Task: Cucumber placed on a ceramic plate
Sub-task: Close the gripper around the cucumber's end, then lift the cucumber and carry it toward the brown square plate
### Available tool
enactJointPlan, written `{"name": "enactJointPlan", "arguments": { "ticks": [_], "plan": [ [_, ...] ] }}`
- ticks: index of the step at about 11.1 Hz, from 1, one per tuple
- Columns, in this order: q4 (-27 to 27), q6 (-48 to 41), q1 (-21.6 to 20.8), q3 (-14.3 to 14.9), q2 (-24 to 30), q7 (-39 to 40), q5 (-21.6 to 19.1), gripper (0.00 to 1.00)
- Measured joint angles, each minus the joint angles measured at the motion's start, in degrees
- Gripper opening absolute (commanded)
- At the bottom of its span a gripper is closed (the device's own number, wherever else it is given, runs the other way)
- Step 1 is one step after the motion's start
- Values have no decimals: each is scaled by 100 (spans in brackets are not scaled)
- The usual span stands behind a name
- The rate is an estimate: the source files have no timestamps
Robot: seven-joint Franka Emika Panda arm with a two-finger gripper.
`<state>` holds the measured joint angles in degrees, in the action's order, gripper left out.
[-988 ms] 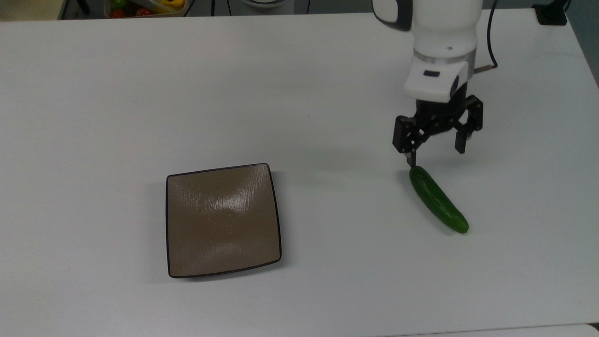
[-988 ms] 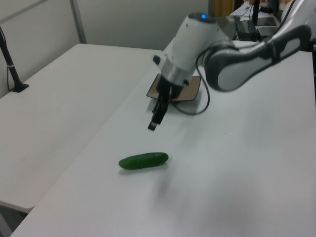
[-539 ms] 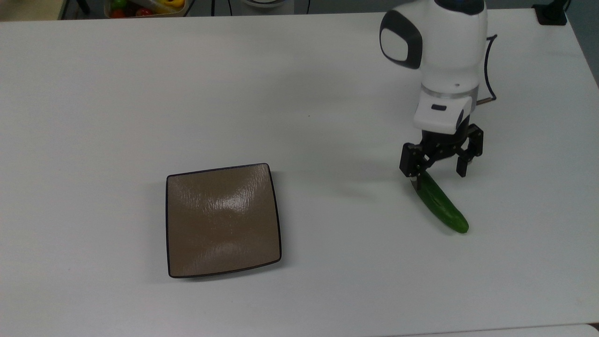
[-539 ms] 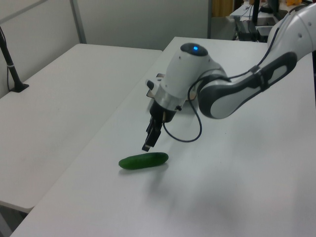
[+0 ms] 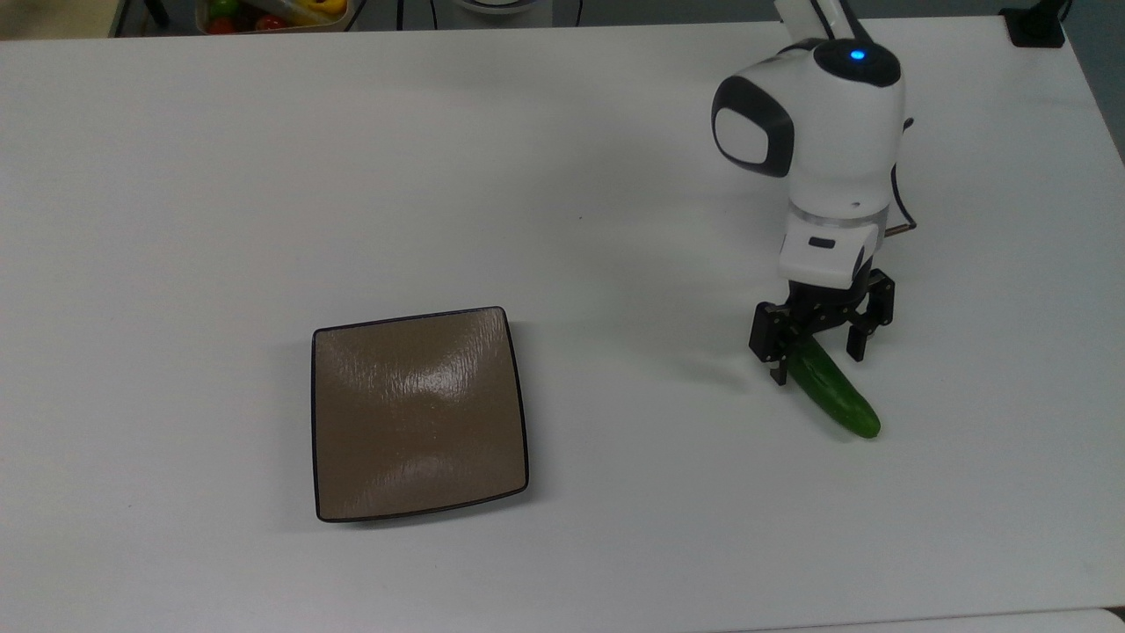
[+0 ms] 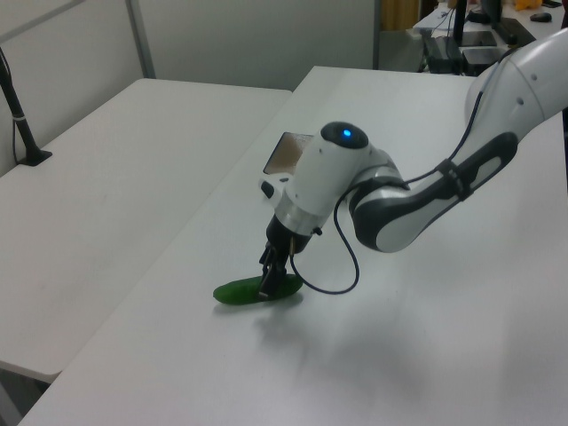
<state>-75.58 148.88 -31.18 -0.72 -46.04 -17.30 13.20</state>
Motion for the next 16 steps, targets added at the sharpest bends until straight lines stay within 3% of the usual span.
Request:
{"name": "enactJointPlan", "arguments": {
  "ticks": [2,3,6,7,9,13,16],
  "plan": [
    [15,73,0,0,-119,-9,118,85],
    [26,74,0,0,-138,-9,130,69],
    [44,74,-1,-5,-138,-9,131,41],
    [44,74,-1,-28,-139,-9,131,23],
    [44,74,-2,-98,-139,-9,131,7],
    [48,74,-4,-130,-121,-14,131,3],
    [15,49,7,-130,185,-232,128,3]
  ]
}}
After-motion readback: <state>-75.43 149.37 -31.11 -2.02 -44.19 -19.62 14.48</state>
